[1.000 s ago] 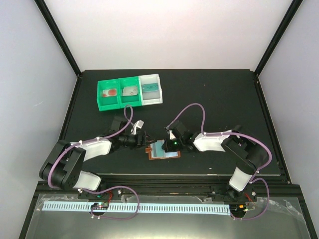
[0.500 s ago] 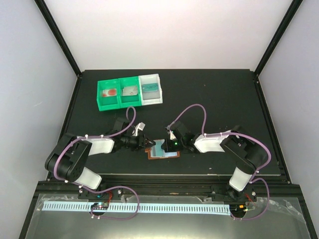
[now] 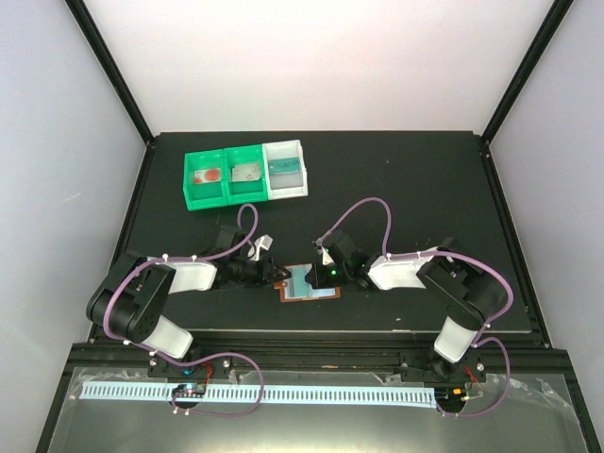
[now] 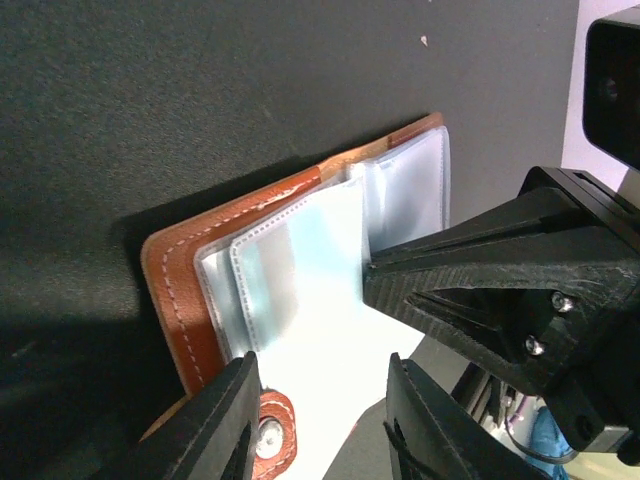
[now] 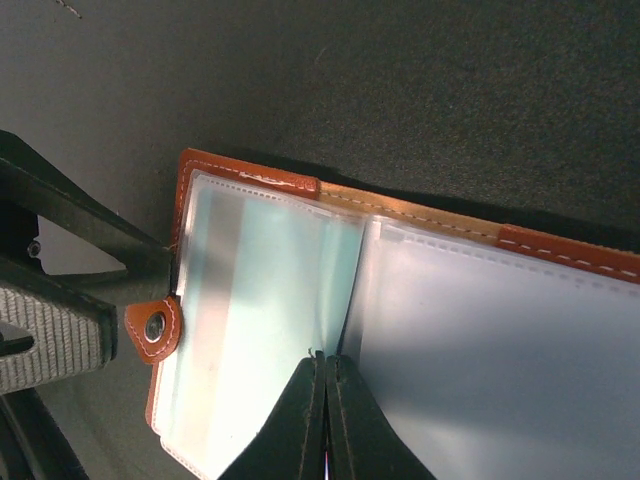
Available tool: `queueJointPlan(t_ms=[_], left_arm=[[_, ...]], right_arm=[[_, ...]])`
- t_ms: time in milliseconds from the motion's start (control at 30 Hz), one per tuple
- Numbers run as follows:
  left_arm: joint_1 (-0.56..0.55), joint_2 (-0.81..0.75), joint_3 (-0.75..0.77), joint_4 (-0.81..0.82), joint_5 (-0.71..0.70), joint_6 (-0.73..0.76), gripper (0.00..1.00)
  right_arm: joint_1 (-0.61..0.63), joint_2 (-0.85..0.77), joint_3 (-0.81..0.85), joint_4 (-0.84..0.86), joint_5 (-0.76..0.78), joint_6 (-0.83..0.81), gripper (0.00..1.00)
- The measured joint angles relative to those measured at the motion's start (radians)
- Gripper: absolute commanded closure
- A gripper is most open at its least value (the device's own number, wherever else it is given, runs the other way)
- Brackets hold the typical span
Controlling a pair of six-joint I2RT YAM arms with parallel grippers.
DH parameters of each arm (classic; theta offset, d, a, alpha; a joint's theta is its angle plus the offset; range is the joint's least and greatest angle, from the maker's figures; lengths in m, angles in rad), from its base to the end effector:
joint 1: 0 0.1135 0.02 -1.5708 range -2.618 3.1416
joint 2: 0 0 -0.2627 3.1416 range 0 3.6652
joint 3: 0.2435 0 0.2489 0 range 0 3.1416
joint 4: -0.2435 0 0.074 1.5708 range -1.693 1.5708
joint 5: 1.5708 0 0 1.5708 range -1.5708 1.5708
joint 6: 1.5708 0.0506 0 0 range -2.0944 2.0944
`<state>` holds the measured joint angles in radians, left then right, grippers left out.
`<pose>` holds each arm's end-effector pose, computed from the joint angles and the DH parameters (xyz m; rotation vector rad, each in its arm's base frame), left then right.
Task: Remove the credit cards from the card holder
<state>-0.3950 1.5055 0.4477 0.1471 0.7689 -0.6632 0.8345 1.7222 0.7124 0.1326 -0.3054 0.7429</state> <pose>0.2092 -0.1254 0.1074 0.0096 2.6477 -1.3695 0.2017 0.2452 0.1066 -0.2729 2.6830 0.9824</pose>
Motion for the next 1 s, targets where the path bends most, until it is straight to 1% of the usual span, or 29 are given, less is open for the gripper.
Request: queueJointPlan(t_ms=[500, 767, 1000], left_arm=[[0.0, 0.016, -0.002, 0.014, -0.008, 0.007, 0.61], [0.0, 0.066, -0.004, 0.098, 0.044, -0.046, 0.61], [-0.014, 0.065, -0.006, 0.132, 0.08, -0.076, 0.61]], right_arm=[[0.0, -0.001, -0.008, 0.015, 0.0, 0.004, 0.99], [0.0, -0.002, -0.012, 0.021, 0.0, 0.004, 0.99], [0.0, -0.003, -0.019, 0.034, 0.0, 0.004, 0.99]])
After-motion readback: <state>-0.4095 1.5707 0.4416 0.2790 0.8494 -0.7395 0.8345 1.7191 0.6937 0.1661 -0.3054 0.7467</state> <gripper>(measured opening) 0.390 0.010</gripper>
